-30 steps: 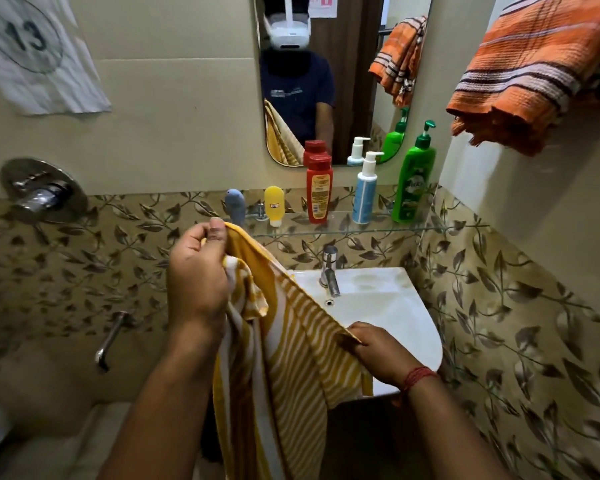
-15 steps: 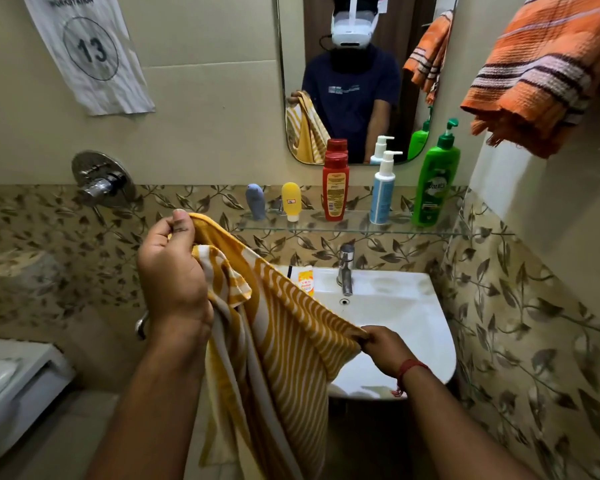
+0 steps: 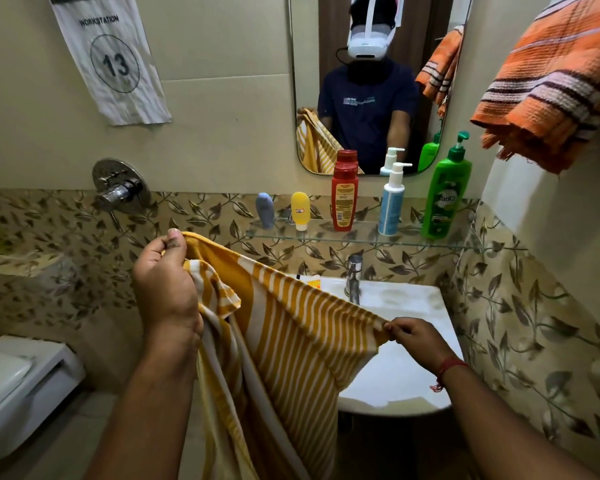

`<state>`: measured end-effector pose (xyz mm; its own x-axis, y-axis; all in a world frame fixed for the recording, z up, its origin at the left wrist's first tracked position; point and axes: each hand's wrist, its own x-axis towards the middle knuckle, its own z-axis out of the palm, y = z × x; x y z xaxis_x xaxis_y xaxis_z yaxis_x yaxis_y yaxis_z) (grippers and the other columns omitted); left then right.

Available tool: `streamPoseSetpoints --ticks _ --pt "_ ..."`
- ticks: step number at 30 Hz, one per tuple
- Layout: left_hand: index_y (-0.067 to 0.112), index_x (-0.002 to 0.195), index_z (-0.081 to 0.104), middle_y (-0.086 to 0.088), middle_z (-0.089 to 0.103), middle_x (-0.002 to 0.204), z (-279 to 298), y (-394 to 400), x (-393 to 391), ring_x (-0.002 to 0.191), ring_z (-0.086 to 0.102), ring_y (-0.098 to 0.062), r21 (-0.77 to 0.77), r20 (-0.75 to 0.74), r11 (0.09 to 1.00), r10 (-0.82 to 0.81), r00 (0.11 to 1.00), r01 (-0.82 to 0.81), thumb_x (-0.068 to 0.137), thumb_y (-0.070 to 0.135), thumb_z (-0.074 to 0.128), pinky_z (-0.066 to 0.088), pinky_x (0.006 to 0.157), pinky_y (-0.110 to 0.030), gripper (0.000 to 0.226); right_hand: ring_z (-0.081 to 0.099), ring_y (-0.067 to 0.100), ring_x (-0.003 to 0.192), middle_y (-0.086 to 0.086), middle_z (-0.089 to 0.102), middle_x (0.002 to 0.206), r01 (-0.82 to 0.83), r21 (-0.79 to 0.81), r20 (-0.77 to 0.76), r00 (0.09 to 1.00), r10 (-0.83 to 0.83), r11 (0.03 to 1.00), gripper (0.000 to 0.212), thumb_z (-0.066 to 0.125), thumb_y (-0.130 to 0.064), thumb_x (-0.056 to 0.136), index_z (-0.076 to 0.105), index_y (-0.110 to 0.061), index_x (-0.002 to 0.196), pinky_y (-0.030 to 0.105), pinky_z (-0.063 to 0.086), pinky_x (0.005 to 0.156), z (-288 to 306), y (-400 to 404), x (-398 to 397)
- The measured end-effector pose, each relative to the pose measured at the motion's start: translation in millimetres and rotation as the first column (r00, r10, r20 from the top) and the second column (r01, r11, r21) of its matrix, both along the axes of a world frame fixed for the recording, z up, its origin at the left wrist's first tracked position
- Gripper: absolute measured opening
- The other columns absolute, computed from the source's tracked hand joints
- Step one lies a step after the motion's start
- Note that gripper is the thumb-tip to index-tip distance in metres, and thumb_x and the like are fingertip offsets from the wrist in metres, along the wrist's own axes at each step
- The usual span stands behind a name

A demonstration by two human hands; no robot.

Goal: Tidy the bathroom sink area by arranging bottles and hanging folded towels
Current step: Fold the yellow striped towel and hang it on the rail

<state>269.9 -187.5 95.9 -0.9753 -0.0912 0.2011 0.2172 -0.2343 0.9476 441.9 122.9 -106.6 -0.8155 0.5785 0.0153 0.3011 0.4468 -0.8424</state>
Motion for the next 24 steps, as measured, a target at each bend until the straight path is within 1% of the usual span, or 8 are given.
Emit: streamPoseSetpoints --ticks 2,5,8,10,15,20,22,24 --pt "0.026 0.080 0.067 0.007 0.063 0.081 -5.4 -0.1 -8.6 0.076 0.058 -0.008 -0.048 0.021 0.999 -0.003 1.000 0.004 0.101 0.029 0.056 0.050 0.075 -0.027 0.024 0.066 0.015 0.076 0.004 0.070 0.070 0.049 -0.032 -0.065 0.997 -0.051 0.998 0.036 0.063 -0.042 0.089 0.070 -0.015 0.067 0.034 0.050 0.074 1.9 12.3 4.4" --pt "0.027 0.098 0.069 0.002 0.070 0.097 -12.8 0.2 -21.0 0.095 0.064 -0.015 -0.125 0.027 0.991 -0.038 0.999 0.041 0.100 0.028 0.057 0.051 0.089 -0.033 0.012 0.068 0.026 0.084 0.008 0.073 0.078 0.108 -0.257 -0.227 0.959 -0.168 0.960 0.021 0.076 -0.028 0.082 0.074 -0.011 0.070 0.038 0.055 0.082 6.3 23.7 7.2" --pt "0.021 0.114 0.068 0.013 0.064 0.092 -10.8 2.2 -23.5 0.099 0.061 -0.015 -0.206 0.010 0.976 -0.075 0.997 0.076 0.102 0.025 0.054 0.045 0.089 -0.030 0.019 0.064 0.015 0.070 0.004 0.064 0.068 0.046 -0.534 -0.334 0.906 -0.261 0.844 0.050 0.095 -0.050 0.042 0.066 -0.014 0.063 0.030 0.058 0.069 14.7 27.8 7.6" --pt "0.019 0.116 0.067 0.015 0.061 0.089 -7.9 3.9 -24.7 0.099 0.059 -0.016 -0.233 0.002 0.969 -0.085 0.996 0.083 0.103 0.024 0.052 0.042 0.087 -0.028 0.020 0.063 0.013 0.068 0.001 0.062 0.068 0.007 -0.613 -0.370 0.881 -0.295 0.790 0.058 0.097 -0.050 0.030 0.064 -0.018 0.065 0.029 0.058 0.065 21.4 28.1 5.9" --pt "0.018 0.115 0.068 0.005 0.065 0.097 -6.8 8.6 -35.4 0.102 0.060 -0.018 -0.230 0.010 0.970 -0.077 0.997 0.077 0.103 0.025 0.053 0.045 0.089 -0.031 0.021 0.066 0.016 0.074 -0.004 0.067 0.074 0.022 -0.668 -0.411 0.822 -0.394 0.744 0.063 0.097 -0.032 0.034 0.055 -0.019 0.078 0.030 0.057 0.060 36.7 25.5 -2.4" --pt "0.024 0.104 0.067 0.008 0.064 0.094 -5.6 9.0 -44.3 0.099 0.060 -0.017 -0.261 0.011 0.962 -0.079 0.997 0.079 0.102 0.024 0.052 0.047 0.085 -0.034 0.014 0.058 0.021 0.083 0.002 0.062 0.084 0.066 -0.681 -0.433 0.766 -0.474 0.729 0.026 0.065 0.006 0.082 0.055 -0.019 0.083 0.028 0.055 0.060 47.5 25.7 -10.5" --pt "0.024 0.099 0.066 0.010 0.064 0.091 -5.1 8.0 -47.6 0.094 0.060 -0.016 -0.278 0.006 0.958 -0.074 0.997 0.073 0.102 0.024 0.051 0.048 0.081 -0.033 0.015 0.061 0.020 0.083 0.003 0.064 0.084 0.030 -0.701 -0.442 0.766 -0.467 0.712 0.024 0.076 -0.002 0.075 0.059 -0.018 0.082 0.025 0.057 0.059 52.7 23.7 -9.3" --pt "0.024 0.099 0.066 0.010 0.063 0.090 -3.1 6.9 -51.2 0.088 0.060 -0.013 -0.284 0.004 0.957 -0.057 0.998 0.056 0.102 0.023 0.051 0.047 0.072 -0.028 0.016 0.067 0.015 0.077 0.000 0.069 0.080 -0.018 -0.705 -0.449 0.786 -0.426 0.709 0.044 0.096 -0.025 0.047 0.067 -0.019 0.079 0.025 0.058 0.061 58.6 21.2 -5.7"
